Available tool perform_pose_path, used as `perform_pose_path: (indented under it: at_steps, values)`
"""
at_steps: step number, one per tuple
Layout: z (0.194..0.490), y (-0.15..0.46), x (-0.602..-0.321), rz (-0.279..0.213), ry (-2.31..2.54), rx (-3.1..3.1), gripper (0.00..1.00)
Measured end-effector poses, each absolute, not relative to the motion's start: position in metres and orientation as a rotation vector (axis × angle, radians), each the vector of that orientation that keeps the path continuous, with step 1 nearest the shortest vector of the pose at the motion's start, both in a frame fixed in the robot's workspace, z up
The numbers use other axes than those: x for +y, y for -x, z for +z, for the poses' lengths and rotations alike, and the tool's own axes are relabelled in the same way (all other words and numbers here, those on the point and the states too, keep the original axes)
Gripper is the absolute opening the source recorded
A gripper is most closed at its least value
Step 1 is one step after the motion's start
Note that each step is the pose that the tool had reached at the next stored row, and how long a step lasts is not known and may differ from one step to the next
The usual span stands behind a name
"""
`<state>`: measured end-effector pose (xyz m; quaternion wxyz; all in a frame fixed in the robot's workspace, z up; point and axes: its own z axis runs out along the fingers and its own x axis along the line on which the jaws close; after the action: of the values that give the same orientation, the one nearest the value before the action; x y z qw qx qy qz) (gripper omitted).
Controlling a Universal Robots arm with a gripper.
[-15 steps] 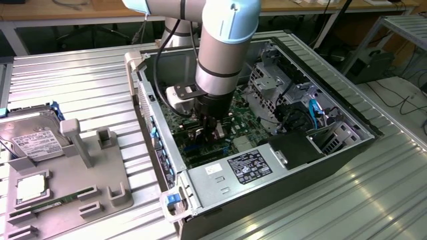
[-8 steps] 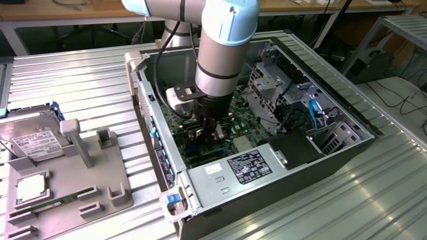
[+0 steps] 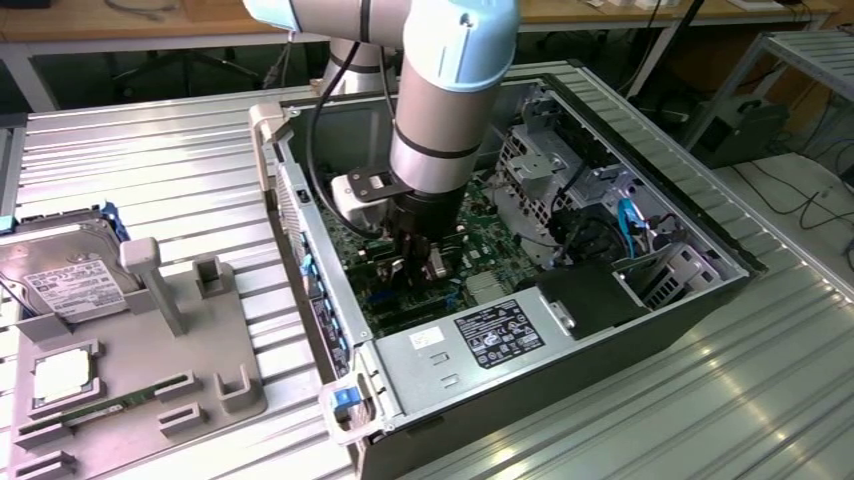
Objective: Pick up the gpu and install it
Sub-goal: 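Insert the gpu into the slot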
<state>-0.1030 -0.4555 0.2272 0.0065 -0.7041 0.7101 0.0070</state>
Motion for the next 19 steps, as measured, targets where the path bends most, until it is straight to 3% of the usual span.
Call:
perform_pose_path:
  at_steps: [14, 19]
  values:
    - [0.289, 0.103, -0.456, 0.017, 2.201, 2.219, 0.35]
    - [0.292, 0.103, -0.455, 0.017, 2.2, 2.219, 0.34]
